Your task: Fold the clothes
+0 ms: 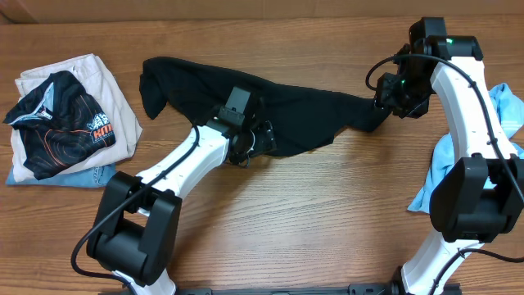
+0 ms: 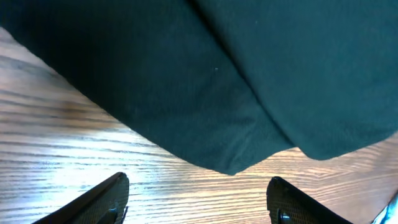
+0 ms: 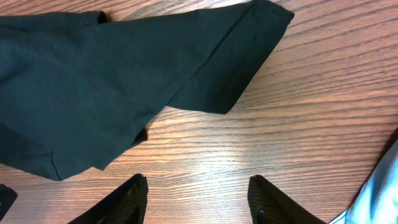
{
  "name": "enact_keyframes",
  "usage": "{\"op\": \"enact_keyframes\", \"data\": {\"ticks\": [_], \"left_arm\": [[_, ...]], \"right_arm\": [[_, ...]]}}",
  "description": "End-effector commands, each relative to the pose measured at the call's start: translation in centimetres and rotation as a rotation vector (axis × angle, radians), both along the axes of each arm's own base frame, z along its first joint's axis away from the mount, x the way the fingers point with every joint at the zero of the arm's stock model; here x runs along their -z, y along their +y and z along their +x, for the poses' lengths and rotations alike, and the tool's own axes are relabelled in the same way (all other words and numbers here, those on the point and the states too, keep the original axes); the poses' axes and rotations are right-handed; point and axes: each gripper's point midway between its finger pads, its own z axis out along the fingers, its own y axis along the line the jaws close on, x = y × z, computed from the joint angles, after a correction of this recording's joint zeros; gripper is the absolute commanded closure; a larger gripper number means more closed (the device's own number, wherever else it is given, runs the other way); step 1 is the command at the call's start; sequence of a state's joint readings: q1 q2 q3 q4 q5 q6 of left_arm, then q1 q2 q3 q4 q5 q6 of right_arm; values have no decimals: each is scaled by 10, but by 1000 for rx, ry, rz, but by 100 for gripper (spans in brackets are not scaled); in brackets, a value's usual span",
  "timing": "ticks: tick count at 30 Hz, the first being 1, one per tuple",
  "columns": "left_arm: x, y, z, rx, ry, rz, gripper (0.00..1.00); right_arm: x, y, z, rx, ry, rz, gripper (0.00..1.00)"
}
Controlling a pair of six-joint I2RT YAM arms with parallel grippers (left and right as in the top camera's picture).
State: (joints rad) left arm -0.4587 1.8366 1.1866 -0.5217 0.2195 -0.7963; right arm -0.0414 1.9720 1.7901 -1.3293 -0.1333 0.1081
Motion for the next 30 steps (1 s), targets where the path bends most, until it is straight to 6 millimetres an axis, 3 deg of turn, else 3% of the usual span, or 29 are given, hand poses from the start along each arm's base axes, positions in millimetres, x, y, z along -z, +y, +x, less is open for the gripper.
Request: {"op": "enact_keyframes", "data": {"ticks": [1, 5, 9, 12, 16, 19, 21, 26, 30], "left_arm": [[29, 4, -1, -88, 63, 35, 26], [48, -6, 4, -74, 72, 1, 39], [45, -10, 18, 0, -10, 3, 96], [25, -19, 10, 92, 3, -41, 96], [-31, -4, 5, 159, -53, 0, 96], [-87, 29, 3, 134, -124, 80, 96], [-120, 70, -4, 49, -167, 193, 96], [-148, 109, -25, -29, -179, 243, 96], [-144, 125, -32, -35, -143, 301, 96]], "right_arm": [[-11, 1, -2, -6, -27, 5, 44], [-11, 1, -2, -6, -24, 5, 44], [-11, 1, -3, -6, -23, 5, 44], [-10, -2, -5, -3, -15, -13, 44], [-9, -1, -11, -3, 10, -11, 43], [-8, 0, -21, -6, 51, -6, 40], [-8, 1, -25, -6, 71, -5, 40], [3, 7, -32, -9, 102, 29, 39], [28, 8, -46, -8, 156, 35, 39]]}}
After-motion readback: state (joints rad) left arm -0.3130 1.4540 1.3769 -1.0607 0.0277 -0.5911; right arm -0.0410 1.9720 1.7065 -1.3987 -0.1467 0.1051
